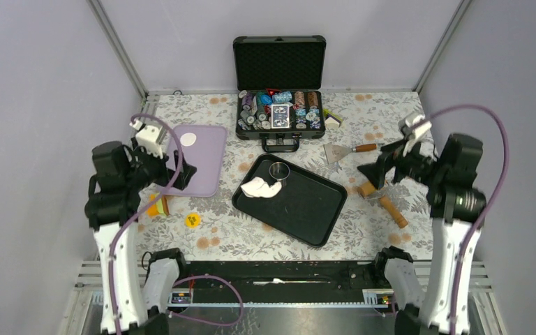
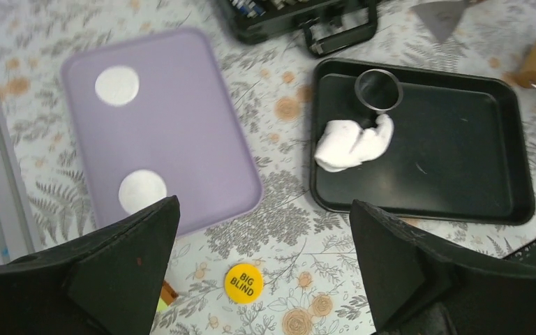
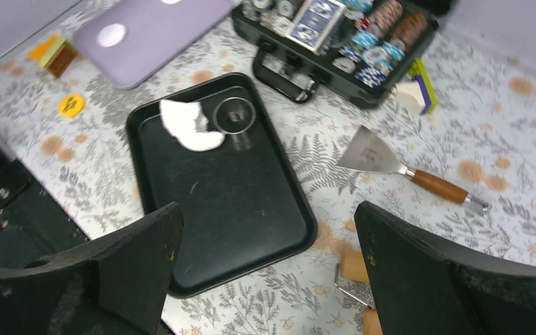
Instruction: Roll out the dumpling wrappers from the dough
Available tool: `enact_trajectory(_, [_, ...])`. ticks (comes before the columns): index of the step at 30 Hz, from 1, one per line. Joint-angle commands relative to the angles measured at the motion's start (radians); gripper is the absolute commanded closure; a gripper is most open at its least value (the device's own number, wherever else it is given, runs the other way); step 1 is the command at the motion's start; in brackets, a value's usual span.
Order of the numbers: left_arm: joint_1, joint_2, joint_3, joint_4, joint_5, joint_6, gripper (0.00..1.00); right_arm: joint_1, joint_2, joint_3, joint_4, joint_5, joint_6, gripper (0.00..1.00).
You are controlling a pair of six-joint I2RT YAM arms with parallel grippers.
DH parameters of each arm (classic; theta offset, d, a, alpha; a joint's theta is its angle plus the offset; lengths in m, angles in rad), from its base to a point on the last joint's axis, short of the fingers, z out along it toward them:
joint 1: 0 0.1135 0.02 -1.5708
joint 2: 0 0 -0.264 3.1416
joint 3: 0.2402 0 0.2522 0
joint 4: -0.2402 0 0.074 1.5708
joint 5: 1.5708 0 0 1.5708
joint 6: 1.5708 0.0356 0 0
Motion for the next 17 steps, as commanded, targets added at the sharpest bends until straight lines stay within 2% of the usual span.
enact_trajectory(1, [0.003, -0.131, -0.039, 0.009, 0.185, 0.097, 0.01, 0.006, -0.241, -0.075, -0.047, -0.164, -0.031, 0.01])
enact_trajectory(2, [0.003, -0.152, -0.045, 0.007, 0.201, 0.107, 0.01, 0.006, -0.303, -0.083, -0.039, -0.181, -0.014, 0.01])
enact_trajectory(4, [0.004, -0.184, -0.057, 0.004, 0.235, 0.122, 0.01, 0.005, -0.297, 0.003, -0.209, -0.273, -0.094, 0.01])
enact_trajectory(7, [0.004, -0.195, -0.066, -0.036, 0.296, 0.165, 0.01, 0.001, -0.313, 0.019, -0.289, -0.449, -0.111, 0.01])
enact_trajectory(8, [0.004, -0.193, -0.063, -0.065, 0.313, 0.186, 0.01, -0.006, -0.311, 0.018, -0.339, -0.529, -0.160, 0.01])
enact_trajectory(11, [0.004, -0.190, -0.049, -0.125, 0.320, 0.231, 0.01, -0.019, -0.314, 0.012, -0.506, -0.606, -0.391, 0.01])
enact_trajectory(15, [0.004, -0.202, -0.051, -0.204, 0.344, 0.314, 0.01, -0.019, -0.332, -0.028, -0.524, -0.643, -0.442, 0.01])
enact_trajectory(17, [0.004, -0.217, -0.079, -0.201, 0.379, 0.330, 0.01, -0.019, -0.339, -0.051, -0.445, -0.646, -0.371, 0.01])
